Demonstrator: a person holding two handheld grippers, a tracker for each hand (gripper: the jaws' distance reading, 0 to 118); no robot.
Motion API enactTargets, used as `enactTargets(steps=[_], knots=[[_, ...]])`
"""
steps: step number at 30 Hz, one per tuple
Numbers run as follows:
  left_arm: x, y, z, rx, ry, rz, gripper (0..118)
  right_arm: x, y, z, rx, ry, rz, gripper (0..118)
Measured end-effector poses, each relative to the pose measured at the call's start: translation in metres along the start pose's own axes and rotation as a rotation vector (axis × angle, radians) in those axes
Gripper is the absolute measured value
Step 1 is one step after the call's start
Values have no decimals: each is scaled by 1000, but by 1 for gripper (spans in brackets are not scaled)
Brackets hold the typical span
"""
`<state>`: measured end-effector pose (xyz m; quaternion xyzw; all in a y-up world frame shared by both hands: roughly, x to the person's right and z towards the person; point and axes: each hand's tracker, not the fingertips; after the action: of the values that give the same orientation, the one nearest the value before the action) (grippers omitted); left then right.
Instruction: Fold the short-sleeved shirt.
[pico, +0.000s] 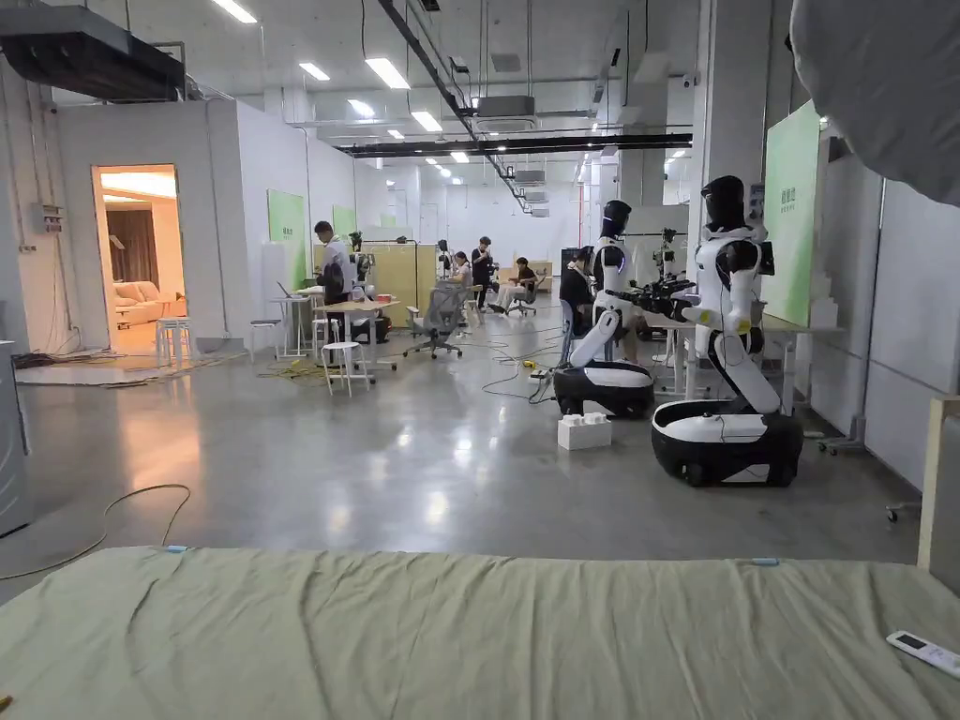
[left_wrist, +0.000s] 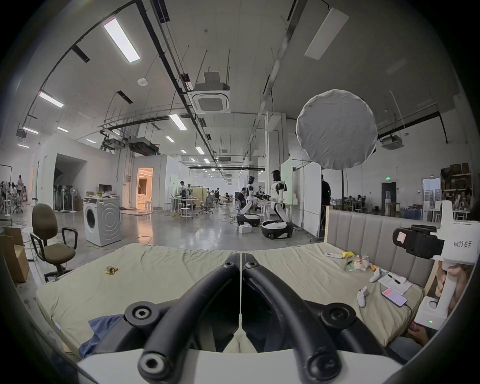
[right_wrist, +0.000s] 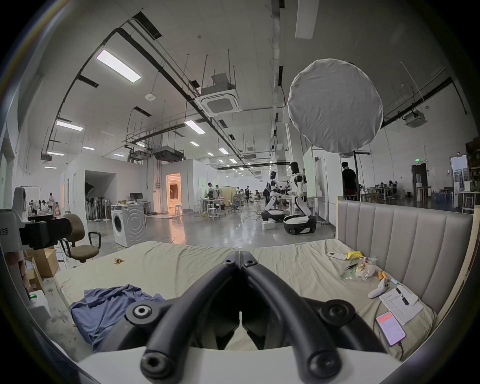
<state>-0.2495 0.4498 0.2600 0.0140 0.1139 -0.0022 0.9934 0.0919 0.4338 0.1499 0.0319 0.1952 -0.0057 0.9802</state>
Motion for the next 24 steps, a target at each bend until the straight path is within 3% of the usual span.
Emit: enactTargets(steps=[24], knots=[[-1,7,-4,-21,17,-24,0,5,2,5,21,-29,14,0]])
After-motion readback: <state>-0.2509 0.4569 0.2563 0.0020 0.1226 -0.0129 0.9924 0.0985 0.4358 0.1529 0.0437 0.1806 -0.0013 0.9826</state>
